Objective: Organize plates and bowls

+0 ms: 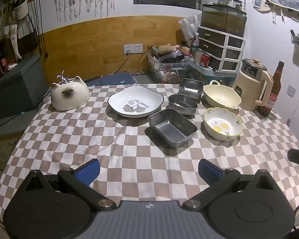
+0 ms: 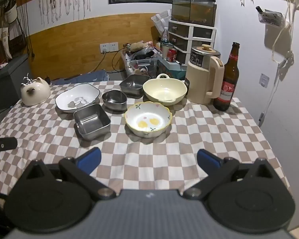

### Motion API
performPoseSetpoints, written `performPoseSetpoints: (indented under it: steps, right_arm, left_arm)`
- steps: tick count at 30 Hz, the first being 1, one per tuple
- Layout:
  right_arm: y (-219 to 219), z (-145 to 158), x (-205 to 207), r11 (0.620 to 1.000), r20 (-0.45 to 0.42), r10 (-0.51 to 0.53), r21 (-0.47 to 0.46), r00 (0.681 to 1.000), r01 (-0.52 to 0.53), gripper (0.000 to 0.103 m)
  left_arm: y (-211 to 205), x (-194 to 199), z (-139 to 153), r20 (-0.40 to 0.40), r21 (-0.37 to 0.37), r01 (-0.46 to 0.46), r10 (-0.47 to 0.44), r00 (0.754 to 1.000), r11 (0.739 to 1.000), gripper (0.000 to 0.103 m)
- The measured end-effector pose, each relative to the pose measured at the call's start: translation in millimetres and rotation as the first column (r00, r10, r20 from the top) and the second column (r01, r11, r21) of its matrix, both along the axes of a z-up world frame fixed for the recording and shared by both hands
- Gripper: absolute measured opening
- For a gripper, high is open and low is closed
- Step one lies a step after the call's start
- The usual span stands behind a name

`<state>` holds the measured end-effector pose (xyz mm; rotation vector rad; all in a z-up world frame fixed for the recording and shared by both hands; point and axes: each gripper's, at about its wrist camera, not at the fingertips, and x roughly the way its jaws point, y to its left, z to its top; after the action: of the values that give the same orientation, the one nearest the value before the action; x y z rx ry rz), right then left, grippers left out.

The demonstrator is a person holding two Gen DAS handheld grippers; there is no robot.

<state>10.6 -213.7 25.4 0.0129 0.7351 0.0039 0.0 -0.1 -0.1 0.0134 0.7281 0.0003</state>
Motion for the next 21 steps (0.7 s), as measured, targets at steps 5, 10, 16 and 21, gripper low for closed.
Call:
performPoseSetpoints:
  steps: [5,10,16,21]
  right_arm:
    - [0.0,0.1,0.1,1.000,-0.004,0.000,-0.005,1.000,0.000,0.103]
    - [0.1,0.3,-0.1,1.000,-0.004,0.000,-0.008,1.000,0.000,0.103]
    - [-0.1,0.3,0.0,1.000,-0.007,0.001,-0.009,1.000,-0.001,0.103]
    - [-0.1,0.3,0.1,1.000,-0.007,0.000,-0.010,1.000,0.000,0.103]
  left_arm:
    - [-0.2,0.3,0.1,-0.001,-0.001,-0.003,0.003,1.000,1.000,0.103]
    - [0.1,0.0,-0.1,-0.001,-0.004,0.001,-0.001,1.000,1.000,0.103]
    - [0.1,0.1,0.1,-0.002,-0.005,0.000,0.000,1.000,1.000,0.103]
    - [0.0,0.1,0.0,-0.001,-0.007,0.000,0.000,1.000,1.000,0.103]
